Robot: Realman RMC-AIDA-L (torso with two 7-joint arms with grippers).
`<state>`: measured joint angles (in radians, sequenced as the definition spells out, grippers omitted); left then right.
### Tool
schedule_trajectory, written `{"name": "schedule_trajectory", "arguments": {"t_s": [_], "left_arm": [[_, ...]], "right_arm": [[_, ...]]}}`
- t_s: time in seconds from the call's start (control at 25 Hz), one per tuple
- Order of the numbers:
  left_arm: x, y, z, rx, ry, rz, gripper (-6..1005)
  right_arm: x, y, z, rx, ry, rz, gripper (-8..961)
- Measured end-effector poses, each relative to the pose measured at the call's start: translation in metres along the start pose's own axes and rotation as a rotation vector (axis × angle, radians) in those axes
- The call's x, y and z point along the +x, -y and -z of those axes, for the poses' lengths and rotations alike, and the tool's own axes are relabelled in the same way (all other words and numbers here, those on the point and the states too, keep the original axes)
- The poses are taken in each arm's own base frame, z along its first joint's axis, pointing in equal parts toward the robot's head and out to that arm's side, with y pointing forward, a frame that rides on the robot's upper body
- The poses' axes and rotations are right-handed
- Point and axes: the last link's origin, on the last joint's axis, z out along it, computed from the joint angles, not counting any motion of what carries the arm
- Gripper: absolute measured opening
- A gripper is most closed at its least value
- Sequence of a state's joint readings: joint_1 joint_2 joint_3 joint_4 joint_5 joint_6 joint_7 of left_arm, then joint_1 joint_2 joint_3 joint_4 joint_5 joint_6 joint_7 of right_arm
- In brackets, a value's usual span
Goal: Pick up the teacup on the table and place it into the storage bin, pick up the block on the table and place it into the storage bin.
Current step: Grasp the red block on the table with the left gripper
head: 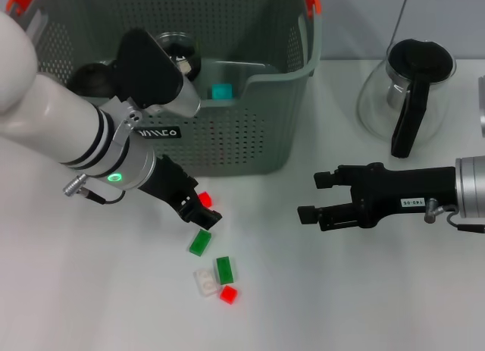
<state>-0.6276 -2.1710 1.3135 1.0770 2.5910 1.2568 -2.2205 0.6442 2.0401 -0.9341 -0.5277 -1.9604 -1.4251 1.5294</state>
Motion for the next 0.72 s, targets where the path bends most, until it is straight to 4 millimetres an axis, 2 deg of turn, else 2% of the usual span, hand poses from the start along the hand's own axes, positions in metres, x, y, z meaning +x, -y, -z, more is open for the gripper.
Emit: {"name": "schedule_trajectory", "arguments": {"t_s": [0.08, 0.28, 0.72], "left_arm": [[-0.001, 0.001, -0.002, 0.007, 0.002, -0.001, 900], [-0.002, 0.002, -0.007, 0.033, 0.013, -0.017, 726], [-0.003, 0.001, -0.016, 0.047, 0.031, -0.025, 711]], "right_arm": [[0.000, 0.000, 0.000, -0.001, 0.000, 0.000, 916], [0.000, -0.001, -0.001, -0.003, -0.001, 0.000, 917], [0.002, -0.001, -0.001, -0.003, -0.001, -0.003, 917]]}}
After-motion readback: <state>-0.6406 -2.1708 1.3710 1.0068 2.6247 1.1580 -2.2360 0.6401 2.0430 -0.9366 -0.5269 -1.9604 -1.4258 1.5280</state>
